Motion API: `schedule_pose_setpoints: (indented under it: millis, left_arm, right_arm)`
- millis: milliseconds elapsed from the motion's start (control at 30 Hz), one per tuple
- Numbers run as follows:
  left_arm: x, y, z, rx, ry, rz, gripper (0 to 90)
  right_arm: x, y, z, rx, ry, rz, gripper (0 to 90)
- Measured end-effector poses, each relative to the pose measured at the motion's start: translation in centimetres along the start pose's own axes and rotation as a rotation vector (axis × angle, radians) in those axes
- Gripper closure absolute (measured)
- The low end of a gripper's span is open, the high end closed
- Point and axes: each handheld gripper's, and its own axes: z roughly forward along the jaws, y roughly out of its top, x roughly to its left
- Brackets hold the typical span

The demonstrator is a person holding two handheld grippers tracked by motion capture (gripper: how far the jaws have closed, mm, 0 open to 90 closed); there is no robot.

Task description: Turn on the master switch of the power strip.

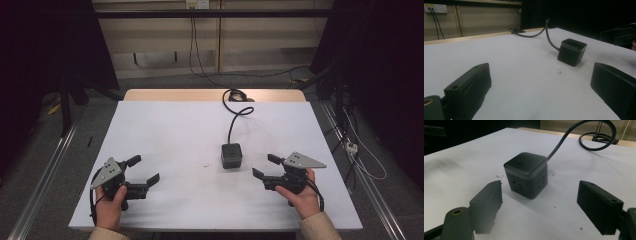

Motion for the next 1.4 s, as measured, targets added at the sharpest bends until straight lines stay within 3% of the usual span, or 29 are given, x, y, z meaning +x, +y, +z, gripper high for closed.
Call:
schedule_pose_setpoints:
  millis: [1400]
  left_arm:
    - [-0.1, -0.1, 0.1, 0.009, 0.002, -0.004, 2.8]
  right_arm:
    - [-1.7, -2.7, -4.4, 0.041, -0.059, -0.015, 19.5]
